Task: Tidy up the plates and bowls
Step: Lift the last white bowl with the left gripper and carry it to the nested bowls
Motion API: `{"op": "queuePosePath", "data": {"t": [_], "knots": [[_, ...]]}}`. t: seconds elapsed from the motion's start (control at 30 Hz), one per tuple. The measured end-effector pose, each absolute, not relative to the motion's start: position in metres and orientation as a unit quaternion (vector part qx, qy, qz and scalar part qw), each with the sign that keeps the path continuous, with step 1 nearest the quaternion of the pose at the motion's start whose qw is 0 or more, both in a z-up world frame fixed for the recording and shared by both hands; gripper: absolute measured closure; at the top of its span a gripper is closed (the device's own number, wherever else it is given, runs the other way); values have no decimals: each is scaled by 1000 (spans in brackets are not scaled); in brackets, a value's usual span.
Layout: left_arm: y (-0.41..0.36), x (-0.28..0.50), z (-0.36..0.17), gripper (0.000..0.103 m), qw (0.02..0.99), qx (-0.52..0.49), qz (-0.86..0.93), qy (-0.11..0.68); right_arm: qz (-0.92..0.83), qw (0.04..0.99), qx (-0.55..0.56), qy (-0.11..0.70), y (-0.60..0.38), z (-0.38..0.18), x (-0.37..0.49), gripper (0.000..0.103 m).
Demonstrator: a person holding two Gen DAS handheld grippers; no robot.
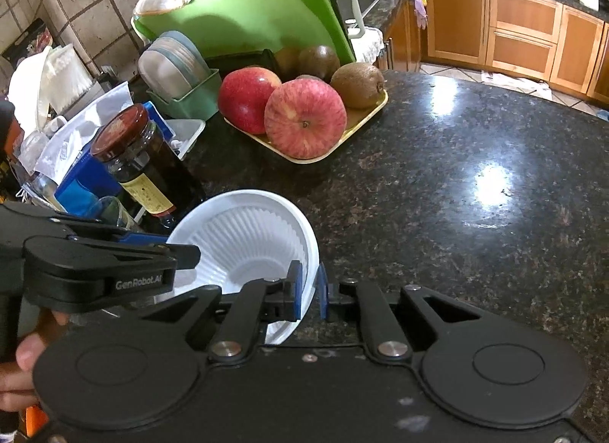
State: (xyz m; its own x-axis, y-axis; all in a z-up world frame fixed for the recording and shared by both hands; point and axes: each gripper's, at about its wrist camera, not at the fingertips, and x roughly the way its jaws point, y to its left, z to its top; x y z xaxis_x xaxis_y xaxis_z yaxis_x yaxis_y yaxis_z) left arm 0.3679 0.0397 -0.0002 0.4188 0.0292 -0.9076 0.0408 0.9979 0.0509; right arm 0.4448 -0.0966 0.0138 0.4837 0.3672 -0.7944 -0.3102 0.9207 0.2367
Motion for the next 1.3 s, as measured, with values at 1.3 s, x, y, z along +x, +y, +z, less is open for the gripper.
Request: {"op": "queuePosePath", "data": {"t": [1.3], "knots": [[29, 338, 10, 84, 854, 37, -35, 518, 172, 865, 35, 469, -105, 28, 415, 93]]}}
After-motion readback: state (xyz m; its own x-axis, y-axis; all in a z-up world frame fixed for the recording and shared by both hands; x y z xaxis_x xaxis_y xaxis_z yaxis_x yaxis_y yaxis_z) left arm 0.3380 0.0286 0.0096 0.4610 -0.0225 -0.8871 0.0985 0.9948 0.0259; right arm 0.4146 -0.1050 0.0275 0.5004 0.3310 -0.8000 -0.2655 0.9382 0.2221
